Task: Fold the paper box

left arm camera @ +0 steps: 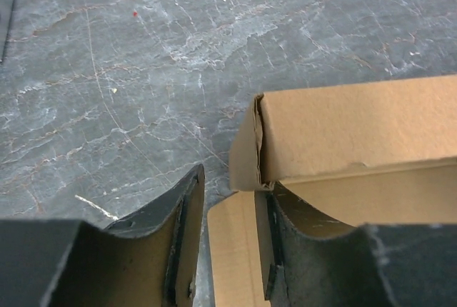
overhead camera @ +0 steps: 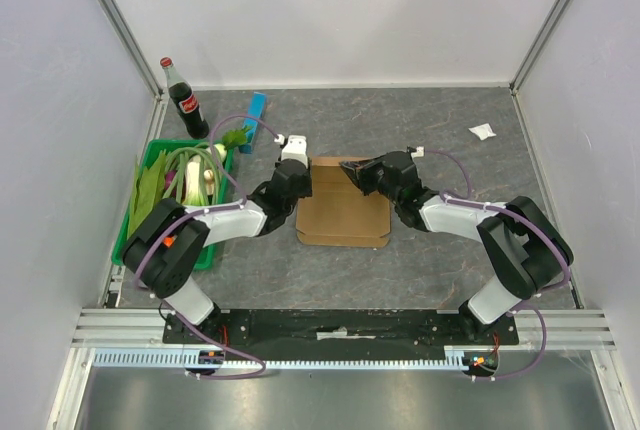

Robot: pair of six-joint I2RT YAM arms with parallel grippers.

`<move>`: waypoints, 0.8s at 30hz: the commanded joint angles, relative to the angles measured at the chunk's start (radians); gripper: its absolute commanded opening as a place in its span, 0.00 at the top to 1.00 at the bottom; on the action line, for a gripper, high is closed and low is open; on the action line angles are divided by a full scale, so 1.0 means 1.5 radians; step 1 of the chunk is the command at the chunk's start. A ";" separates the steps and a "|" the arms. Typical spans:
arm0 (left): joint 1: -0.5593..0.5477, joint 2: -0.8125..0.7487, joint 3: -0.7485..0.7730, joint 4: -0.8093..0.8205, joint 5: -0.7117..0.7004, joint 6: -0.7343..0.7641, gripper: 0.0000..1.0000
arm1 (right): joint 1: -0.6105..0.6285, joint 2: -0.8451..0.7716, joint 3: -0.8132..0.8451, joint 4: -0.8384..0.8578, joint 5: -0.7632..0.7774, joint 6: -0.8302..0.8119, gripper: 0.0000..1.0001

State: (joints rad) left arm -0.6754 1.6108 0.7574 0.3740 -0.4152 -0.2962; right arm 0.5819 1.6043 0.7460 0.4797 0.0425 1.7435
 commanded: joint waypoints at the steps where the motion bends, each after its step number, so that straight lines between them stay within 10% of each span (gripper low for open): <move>1: -0.001 0.023 0.035 0.028 -0.057 0.025 0.60 | 0.010 0.013 0.005 -0.097 0.003 -0.031 1.00; 9: -0.001 0.045 0.052 0.036 -0.065 0.037 0.78 | 0.012 0.006 0.010 -0.113 0.003 -0.069 0.93; 13: -0.002 0.047 0.055 0.017 -0.093 0.049 0.95 | 0.006 -0.029 0.006 -0.112 -0.014 -0.180 0.65; 24: -0.002 -0.015 0.003 -0.012 -0.108 0.046 0.98 | -0.049 -0.317 0.096 -0.595 -0.072 -0.857 0.25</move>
State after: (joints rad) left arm -0.6819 1.6501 0.7860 0.3740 -0.5262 -0.2443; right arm 0.5064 1.2690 0.7860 -0.0505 -0.0780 0.8474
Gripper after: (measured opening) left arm 0.088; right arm 0.744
